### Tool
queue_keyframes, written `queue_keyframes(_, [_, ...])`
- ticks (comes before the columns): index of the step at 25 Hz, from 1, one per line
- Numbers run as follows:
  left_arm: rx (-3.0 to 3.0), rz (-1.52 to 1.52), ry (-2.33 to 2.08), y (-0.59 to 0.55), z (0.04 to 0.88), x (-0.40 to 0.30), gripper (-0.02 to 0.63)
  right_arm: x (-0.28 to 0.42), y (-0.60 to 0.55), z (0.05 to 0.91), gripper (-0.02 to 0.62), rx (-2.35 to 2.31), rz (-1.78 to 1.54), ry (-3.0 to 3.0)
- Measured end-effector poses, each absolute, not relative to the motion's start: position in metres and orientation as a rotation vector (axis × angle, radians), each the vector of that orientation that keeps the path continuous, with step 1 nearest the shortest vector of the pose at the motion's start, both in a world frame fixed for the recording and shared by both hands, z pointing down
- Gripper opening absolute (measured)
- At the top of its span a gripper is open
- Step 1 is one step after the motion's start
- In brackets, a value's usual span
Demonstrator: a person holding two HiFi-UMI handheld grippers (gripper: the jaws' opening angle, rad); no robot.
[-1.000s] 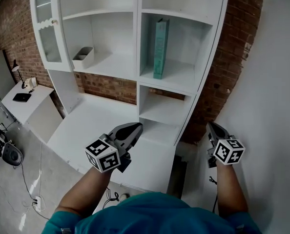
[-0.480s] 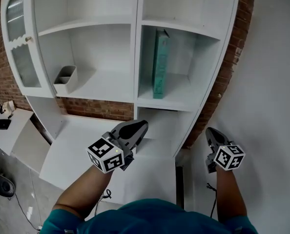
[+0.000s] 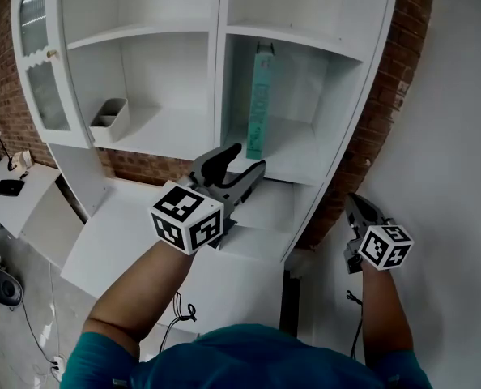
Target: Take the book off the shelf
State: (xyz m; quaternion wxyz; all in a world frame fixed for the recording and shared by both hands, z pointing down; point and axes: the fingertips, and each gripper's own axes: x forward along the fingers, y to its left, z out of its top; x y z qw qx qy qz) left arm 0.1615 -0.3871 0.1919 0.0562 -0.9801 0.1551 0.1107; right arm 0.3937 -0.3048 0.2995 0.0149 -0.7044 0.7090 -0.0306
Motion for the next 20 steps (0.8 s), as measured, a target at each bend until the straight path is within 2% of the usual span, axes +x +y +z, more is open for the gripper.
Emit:
queue_keyframes(2, [-2.972, 0.322, 0.515, -0.391, 0.183, 0.17, 0.264, 0.397, -0.307, 0.286, 0.021, -2.186, -0.064, 2.228])
queue_keyframes(7, [-2.944, 0.3, 0.664, -0.408, 0.164, 0.185, 0.302, 0.406, -0.308, 0.251, 0.022, -2.181, 0.011, 2.236])
queue_keyframes(20, [-2.935, 0.169, 1.001, -0.478, 0.159, 0.222, 0.319, 0.413, -0.307, 0.226, 0.021, -2.164, 0.077, 2.229])
